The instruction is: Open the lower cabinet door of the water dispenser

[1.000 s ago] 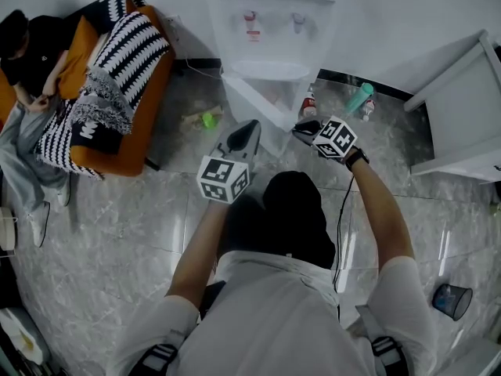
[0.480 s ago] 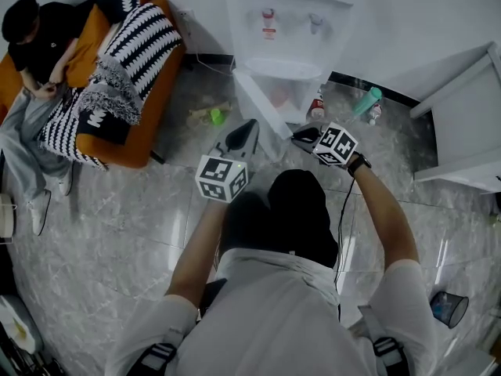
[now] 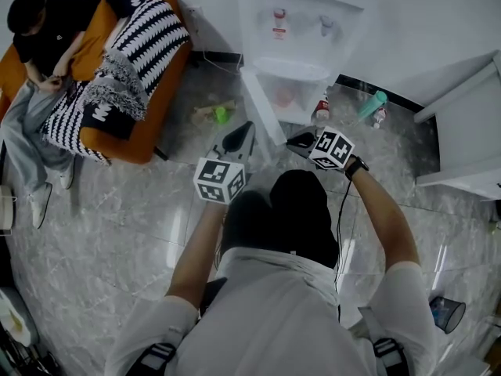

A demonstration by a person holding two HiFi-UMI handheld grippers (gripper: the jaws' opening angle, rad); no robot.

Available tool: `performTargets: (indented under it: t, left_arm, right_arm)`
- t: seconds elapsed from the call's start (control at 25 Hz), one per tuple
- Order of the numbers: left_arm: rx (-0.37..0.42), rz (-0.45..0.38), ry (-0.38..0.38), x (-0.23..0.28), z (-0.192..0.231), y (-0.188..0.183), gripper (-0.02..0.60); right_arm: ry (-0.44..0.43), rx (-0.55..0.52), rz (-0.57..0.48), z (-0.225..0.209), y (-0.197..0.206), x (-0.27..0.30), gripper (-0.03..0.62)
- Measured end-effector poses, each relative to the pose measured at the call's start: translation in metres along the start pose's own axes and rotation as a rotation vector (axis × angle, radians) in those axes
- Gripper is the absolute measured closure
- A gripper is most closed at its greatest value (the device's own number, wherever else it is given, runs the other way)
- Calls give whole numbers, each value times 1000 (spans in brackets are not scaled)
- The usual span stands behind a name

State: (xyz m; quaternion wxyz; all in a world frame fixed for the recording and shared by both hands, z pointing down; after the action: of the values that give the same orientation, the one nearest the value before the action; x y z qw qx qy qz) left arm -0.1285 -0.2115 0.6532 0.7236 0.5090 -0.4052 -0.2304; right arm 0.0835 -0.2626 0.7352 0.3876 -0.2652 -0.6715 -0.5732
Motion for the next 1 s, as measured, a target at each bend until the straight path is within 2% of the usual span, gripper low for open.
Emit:
performTargets:
  t: [1.0]
  left_arm:
    - [-38,3,-118,-46,41,21,568]
  right_arm:
    - [-119,-65,-38,33,-65,44,576]
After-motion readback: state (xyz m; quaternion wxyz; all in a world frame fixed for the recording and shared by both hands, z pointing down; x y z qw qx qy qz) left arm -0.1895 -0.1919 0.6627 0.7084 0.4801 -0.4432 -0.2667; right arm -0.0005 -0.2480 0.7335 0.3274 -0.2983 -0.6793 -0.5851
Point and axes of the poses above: the fingertips, and each gripper's own axes: x forward along the fingers, z to its left, y out of its underside, the point moved 9 cm from there along -x, backward along the fingers, and after that the axes turned 13 degrees about z, right-handed, at the moved point
